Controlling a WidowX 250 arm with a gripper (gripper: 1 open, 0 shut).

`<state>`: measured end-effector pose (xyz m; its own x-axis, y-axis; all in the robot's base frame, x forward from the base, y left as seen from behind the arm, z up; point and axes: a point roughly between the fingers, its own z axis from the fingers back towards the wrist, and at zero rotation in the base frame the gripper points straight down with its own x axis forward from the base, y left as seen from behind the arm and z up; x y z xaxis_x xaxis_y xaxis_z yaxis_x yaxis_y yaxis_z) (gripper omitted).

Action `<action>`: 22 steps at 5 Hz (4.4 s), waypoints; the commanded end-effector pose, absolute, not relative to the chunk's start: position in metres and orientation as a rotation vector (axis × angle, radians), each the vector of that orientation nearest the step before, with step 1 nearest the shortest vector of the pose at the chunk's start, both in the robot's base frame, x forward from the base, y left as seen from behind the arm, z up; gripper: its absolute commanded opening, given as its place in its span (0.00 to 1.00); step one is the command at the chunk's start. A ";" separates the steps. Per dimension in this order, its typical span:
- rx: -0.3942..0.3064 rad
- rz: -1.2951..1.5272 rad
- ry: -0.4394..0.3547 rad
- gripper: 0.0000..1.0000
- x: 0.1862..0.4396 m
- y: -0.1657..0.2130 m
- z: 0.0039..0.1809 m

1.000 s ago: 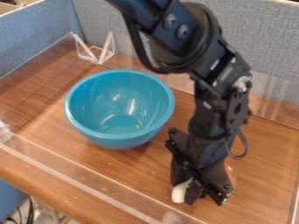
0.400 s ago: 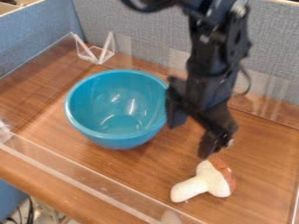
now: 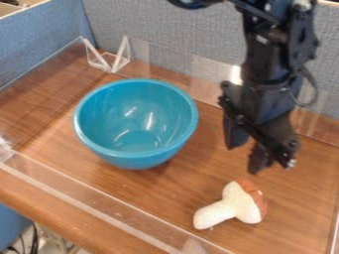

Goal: Remove the mushroom from inside the blue bowl and put it on the table

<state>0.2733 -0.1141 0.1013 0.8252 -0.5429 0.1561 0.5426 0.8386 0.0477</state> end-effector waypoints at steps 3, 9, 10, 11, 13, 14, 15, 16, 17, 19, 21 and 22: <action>-0.021 -0.592 -0.225 1.00 0.249 -0.132 0.099; -0.024 -0.476 -0.345 1.00 0.237 -0.128 0.119; -0.017 -0.398 -0.347 1.00 0.239 -0.130 0.114; -0.029 -0.439 -0.347 1.00 0.236 -0.128 0.113; -0.049 -0.517 -0.351 1.00 0.231 -0.120 0.115; -0.044 -0.465 -0.357 1.00 0.242 -0.122 0.110; -0.038 -0.415 -0.359 1.00 0.237 -0.122 0.117; -0.033 -0.366 -0.364 1.00 0.233 -0.123 0.123; -0.031 -0.335 -0.368 1.00 0.232 -0.122 0.119; -0.033 -0.293 -0.354 1.00 0.227 -0.118 0.104; -0.028 -0.251 -0.376 1.00 0.232 -0.109 0.102; -0.052 -0.329 -0.381 1.00 0.234 -0.114 0.106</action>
